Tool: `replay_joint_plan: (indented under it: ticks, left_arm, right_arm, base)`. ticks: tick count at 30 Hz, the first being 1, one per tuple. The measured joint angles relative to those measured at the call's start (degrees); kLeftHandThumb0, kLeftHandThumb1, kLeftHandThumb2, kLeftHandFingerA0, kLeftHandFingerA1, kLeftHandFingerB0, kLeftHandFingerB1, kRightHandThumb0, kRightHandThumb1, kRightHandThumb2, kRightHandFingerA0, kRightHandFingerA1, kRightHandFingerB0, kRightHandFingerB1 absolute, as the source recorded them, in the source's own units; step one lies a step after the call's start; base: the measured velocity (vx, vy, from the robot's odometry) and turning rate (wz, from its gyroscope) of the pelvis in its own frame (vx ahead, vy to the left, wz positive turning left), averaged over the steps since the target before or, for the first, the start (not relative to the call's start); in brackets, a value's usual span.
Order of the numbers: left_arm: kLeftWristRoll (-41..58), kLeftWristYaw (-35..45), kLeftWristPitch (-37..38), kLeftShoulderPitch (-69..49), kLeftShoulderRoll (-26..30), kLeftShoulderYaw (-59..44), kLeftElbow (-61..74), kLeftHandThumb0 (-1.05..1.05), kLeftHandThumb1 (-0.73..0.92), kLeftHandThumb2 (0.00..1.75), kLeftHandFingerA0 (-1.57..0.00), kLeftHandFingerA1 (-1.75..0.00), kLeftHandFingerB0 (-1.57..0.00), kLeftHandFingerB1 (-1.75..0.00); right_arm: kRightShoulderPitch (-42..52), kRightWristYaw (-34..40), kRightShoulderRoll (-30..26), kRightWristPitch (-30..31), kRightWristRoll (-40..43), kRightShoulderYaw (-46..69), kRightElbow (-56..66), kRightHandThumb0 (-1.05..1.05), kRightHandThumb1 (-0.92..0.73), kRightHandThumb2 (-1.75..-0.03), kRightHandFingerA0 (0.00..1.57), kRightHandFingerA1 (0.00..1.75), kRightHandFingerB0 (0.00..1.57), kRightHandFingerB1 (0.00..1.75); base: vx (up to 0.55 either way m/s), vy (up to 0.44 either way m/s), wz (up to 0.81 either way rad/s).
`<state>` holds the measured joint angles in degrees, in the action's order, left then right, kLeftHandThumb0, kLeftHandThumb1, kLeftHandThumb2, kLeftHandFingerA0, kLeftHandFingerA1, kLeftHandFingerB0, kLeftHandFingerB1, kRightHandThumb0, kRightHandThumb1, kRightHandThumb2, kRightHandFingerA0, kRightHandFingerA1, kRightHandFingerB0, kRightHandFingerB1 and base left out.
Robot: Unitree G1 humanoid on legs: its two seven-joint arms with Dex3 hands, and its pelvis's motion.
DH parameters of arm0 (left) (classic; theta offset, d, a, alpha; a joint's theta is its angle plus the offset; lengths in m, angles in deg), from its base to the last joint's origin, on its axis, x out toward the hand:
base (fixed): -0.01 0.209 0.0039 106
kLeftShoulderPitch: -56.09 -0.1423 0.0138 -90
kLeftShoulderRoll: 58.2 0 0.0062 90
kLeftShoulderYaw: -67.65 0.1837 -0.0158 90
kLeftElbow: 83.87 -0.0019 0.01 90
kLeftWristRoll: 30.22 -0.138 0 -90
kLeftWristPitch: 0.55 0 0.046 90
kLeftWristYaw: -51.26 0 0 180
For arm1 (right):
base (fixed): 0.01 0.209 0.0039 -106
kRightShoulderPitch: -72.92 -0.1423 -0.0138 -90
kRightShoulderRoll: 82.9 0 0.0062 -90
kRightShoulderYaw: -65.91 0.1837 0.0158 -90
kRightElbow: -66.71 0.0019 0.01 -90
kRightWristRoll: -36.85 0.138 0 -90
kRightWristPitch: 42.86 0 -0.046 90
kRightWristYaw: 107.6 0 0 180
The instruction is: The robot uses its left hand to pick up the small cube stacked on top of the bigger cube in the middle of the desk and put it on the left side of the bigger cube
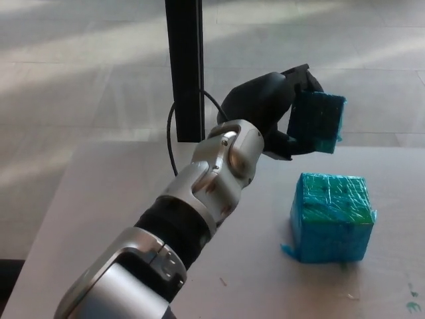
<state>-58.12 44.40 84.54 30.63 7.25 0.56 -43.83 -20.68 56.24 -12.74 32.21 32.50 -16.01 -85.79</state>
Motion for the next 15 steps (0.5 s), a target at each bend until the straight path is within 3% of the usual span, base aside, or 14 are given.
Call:
replay_joint_plan:
  ticks: [2, 3, 4, 5, 6, 7, 8, 9, 10, 11, 12, 13, 14, 15]
  left_arm:
    - [0.0, 0.0, 0.5, 0.0, 0.2, 0.0, 0.1, -0.23, 0.64, 0.67, -0.81, -1.75, -0.73, -1.5]
    - [0.0, 0.0, 0.7, -0.1, 0.3, -0.1, 0.2, -0.27, 0.66, 0.65, -0.81, -1.69, -0.74, -1.37]
    - [0.0, 0.0, 1.0, -0.2, 0.6, -0.2, 0.2, -0.27, 0.66, 0.65, -0.81, -1.69, -0.74, -1.37]
    - [0.0, 0.0, 1.0, -0.2, 0.9, -0.3, 0.3, -0.26, 0.66, 0.66, -0.79, -1.75, -0.71, -1.51]
    - [0.0, 0.1, 1.2, -0.4, 1.7, -0.4, 0.8, -0.28, 0.68, 0.65, -0.81, -1.64, -0.77, -1.26]
    - [0.0, 0.2, 1.2, -0.8, 2.6, -0.6, 1.6, -0.28, 0.68, 0.62, -0.83, -1.3, -0.79, -0.83]
    - [-0.1, 0.4, 1.2, -1.4, 3.6, -0.7, 2.7, -0.29, 0.71, 0.6, -0.78, -1.18, -0.77, -0.77]
    - [-0.1, 0.7, 1.2, -2.5, 4.9, -0.8, 4.4, -0.29, 0.71, 0.6, -0.78, -1.18, -0.77, -0.77]
    - [-0.1, 1.1, 1.2, -3.5, 5.9, -0.9, 5.7, -0.26, 0.69, 0.64, -0.74, -1.44, -0.76, -1.04]
    - [-0.1, 1.4, 1.1, -4.5, 6.8, -1.0, 6.7, -0.26, 0.69, 0.64, -0.74, -1.44, -0.76, -1.04]
    - [-0.1, 1.9, 1.0, -5.5, 7.6, -1.0, 7.7, -0.23, 0.69, 0.63, -0.76, -1.56, -0.73, -1.26]
    - [-0.1, 2.4, 1.1, -7.1, 9.1, -1.1, 9.2, -0.26, 0.69, 0.64, -0.72, -1.45, -0.72, -1.09]
    - [-0.1, 3.0, 1.1, -8.5, 10.4, -1.2, 10.4, -0.26, 0.69, 0.64, -0.72, -1.45, -0.72, -1.09]
    - [-0.1, 3.8, 1.0, -10.1, 11.9, -1.3, 11.4, -0.28, 0.73, 0.62, -0.74, -1.23, -0.73, -0.84]
  right_arm:
    - [0.0, 0.0, 0.0, 0.0, 0.0, 0.0, -0.4, -0.81, -0.65, -0.76, 0.74, 1.04, 0.53, 0.83]
    - [0.0, 0.0, 0.0, 0.0, 0.0, 0.0, -0.5, -0.79, -0.66, -0.75, 0.74, 1.03, 0.52, 0.81]
    - [0.0, 0.1, 0.0, 0.0, 0.0, 0.0, -0.5, -0.79, -0.66, -0.75, 0.74, 1.03, 0.52, 0.81]
    - [-0.1, 0.1, 0.0, 0.0, 0.0, 0.0, -0.5, -0.79, -0.66, -0.74, 0.74, 1.02, 0.55, 0.79]
    - [-0.2, 0.1, 0.0, 0.0, 0.0, 0.0, -0.5, -0.81, -0.67, -0.75, 0.74, 1.01, 0.54, 0.78]
    - [-0.2, 0.2, 0.0, 0.0, 0.0, 0.0, -0.6, -0.81, -0.66, -0.75, 0.76, 1.03, 0.51, 0.8]
    - [-0.2, 0.2, 0.0, 0.0, 0.0, 0.0, -0.6, -0.8, -0.66, -0.73, 0.73, 1.02, 0.52, 0.81]
    - [-0.2, 0.2, 0.0, -0.1, 0.0, -0.1, -0.6, -0.8, -0.66, -0.73, 0.73, 1.02, 0.52, 0.81]
    - [-0.1, 0.2, 0.0, -0.1, 0.0, -0.1, -0.6, -0.8, -0.66, -0.73, 0.73, 1.01, 0.51, 0.8]
    - [-0.1, 0.2, 0.0, -0.1, 0.0, -0.1, -0.6, -0.8, -0.66, -0.73, 0.73, 1.01, 0.51, 0.8]
    - [-0.1, 0.2, 0.0, -0.1, 0.0, -0.1, -0.6, -0.79, -0.65, -0.72, 0.72, 0.98, 0.5, 0.79]
    - [-0.2, 0.2, 0.0, -0.1, 0.0, -0.1, -0.6, -0.78, -0.65, -0.72, 0.73, 0.98, 0.51, 0.78]
    - [-0.2, 0.2, 0.0, -0.1, 0.0, -0.1, -0.6, -0.78, -0.65, -0.72, 0.73, 0.98, 0.51, 0.78]
    - [-0.1, 0.3, -0.1, -0.1, 0.0, -0.1, -0.6, -0.78, -0.64, -0.72, 0.72, 0.99, 0.5, 0.79]
  base:
    - [0.0, 0.0, 0.0]
    - [0.0, 0.0, 0.0]
    - [0.0, 0.0, 0.0]
    - [0.0, 0.0, 0.0]
    - [0.0, 0.0, 0.0]
    - [0.0, 0.0, 0.0]
    - [0.0, 0.0, 0.0]
    - [0.0, 0.0, 0.0]
    - [0.0, 0.0, 0.0]
    - [0.0, 0.0, 0.0]
    - [0.0, 0.0, 0.0]
    - [0.0, 0.0, 0.0]
    - [0.0, 0.0, 0.0]
    - [0.0, 0.0, 0.0]
